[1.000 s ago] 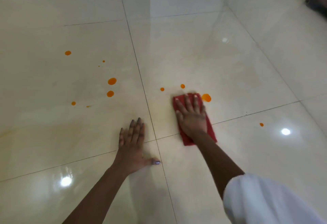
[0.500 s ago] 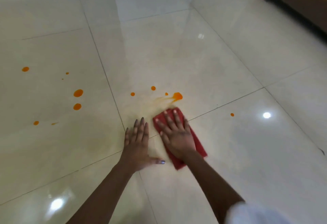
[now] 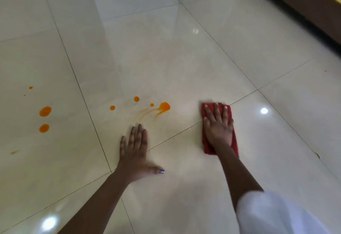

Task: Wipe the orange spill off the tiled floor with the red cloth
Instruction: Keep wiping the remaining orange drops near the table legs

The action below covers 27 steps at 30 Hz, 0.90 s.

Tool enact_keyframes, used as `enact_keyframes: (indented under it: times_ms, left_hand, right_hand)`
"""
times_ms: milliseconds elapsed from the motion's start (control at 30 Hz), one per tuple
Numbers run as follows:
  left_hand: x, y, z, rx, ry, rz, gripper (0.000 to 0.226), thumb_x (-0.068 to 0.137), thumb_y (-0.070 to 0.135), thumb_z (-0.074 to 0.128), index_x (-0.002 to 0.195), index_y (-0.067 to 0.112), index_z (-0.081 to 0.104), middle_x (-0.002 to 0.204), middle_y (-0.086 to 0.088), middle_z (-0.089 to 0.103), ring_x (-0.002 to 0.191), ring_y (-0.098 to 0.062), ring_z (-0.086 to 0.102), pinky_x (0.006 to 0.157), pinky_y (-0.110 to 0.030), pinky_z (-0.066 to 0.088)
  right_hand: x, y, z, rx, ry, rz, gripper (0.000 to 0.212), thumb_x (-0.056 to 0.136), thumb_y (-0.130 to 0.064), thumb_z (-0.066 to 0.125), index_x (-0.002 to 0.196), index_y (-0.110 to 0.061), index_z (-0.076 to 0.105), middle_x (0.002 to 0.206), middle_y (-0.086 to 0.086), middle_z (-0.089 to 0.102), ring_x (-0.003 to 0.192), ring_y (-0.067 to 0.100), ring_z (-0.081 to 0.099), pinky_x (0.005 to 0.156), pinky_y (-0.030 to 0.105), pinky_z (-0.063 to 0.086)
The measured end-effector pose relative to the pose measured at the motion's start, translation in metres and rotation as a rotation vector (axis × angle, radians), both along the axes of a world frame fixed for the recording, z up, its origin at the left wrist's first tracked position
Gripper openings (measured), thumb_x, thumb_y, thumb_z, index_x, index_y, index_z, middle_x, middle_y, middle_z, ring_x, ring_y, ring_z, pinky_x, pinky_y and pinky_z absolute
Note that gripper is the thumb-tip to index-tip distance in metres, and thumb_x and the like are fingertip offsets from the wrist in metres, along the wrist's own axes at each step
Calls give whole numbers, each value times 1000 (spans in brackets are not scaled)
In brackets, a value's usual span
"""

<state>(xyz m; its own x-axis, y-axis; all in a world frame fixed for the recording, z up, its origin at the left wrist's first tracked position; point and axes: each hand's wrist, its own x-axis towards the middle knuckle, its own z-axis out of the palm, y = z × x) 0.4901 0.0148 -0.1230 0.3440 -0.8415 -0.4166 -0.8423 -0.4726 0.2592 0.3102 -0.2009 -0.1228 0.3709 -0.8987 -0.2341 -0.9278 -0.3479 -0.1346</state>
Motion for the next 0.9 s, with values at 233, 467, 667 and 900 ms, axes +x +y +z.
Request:
enact_keyframes:
  times_ms: [233, 467, 667, 900]
  left_hand:
    - [0, -1, 4, 20, -7, 0, 142, 42, 99, 30, 133, 15, -39, 139, 4, -52, 129, -14, -48, 96, -35, -39]
    - [0, -3, 1, 11, -23, -23, 138, 39, 99, 15, 133, 16, -39, 140, 3, -51, 128, -15, -48, 97, -36, -38]
    - [0, 0, 2, -14, 2, -16, 141, 35, 103, 10, 141, 16, -27, 147, 3, -41, 134, -12, -41, 103, -34, -33]
    - [-1, 2, -3, -43, 2, -1, 139, 39, 103, 10, 143, 16, -22, 151, 2, -33, 136, -11, -37, 106, -36, -30]
  right_hand:
    - [-1, 67, -5, 9, -71, 425, 51, 94, -46, 12, 144, -48, 6, 155, -14, -8, 143, 19, -18, 115, 42, -3]
    - [13, -32, -2, -24, -9, 83, 50, 99, -41, 22, 147, -43, 7, 159, -6, -3, 145, 22, -11, 116, 48, 2]
    - [34, 45, -8, 12, -65, 514, 50, 95, -47, 13, 145, -48, 3, 157, -11, -6, 144, 20, -17, 114, 43, -5]
    - [-19, -27, -7, -25, 8, 163, 50, 99, -43, 20, 146, -45, 3, 158, -9, -8, 144, 18, -16, 116, 44, -1]
